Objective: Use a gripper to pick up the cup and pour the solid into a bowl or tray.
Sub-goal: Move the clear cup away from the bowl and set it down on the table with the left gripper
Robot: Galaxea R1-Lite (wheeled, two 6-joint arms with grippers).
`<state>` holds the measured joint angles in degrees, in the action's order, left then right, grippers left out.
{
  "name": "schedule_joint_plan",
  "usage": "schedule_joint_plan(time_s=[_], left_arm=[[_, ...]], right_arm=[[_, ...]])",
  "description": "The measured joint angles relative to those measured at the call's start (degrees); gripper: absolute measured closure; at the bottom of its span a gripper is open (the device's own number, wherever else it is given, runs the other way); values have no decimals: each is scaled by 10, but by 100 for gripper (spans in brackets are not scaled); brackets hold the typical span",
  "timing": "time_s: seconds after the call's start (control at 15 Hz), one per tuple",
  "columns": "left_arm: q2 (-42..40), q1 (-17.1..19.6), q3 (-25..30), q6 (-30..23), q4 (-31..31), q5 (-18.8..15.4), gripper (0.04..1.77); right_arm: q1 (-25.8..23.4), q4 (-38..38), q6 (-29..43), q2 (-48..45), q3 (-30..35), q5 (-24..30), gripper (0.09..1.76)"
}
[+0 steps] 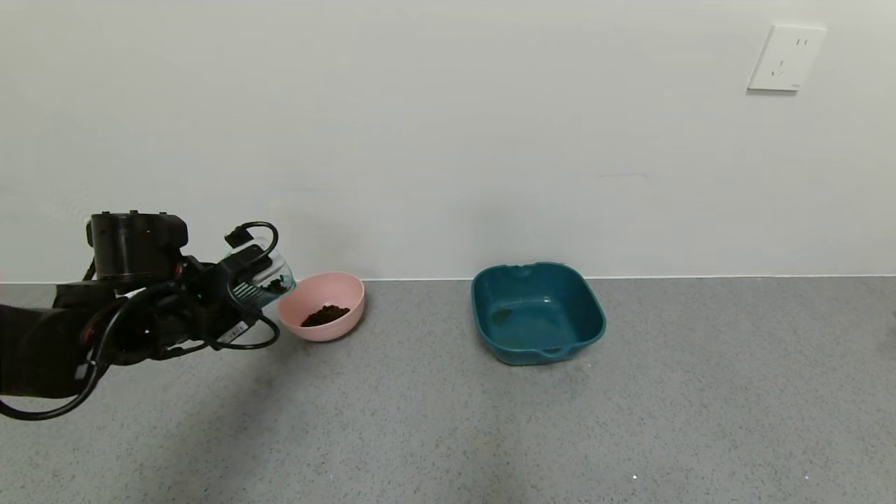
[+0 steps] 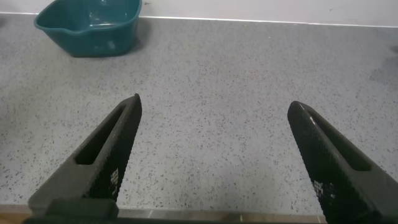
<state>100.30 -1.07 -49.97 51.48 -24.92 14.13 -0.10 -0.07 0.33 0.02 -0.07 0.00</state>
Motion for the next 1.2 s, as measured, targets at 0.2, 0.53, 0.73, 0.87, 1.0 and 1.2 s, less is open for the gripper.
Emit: schedule_joint_plan(time_s=[0.2,0.53,0.73,0.87,1.0,1.2], left_arm=[[-33,-15,-41,-129,103,-18,52],[-77,-82,-53,-285,133,-50,52],[-84,-135,-47,-386,122,-59,52],[-82,-163,-40,-437,80,-74,52],[-72,-187,-28,-473,20,-75,52],[-49,-216,-2,-520,-74,-73,52]], right_arm=[[0,0,0,0,0,0,14],[0,0,0,0,0,0,14],[0,0,0,0,0,0,14],[0,0,0,0,0,0,14],[0,0,0,0,0,0,14],[0,0,0,0,0,0,14]])
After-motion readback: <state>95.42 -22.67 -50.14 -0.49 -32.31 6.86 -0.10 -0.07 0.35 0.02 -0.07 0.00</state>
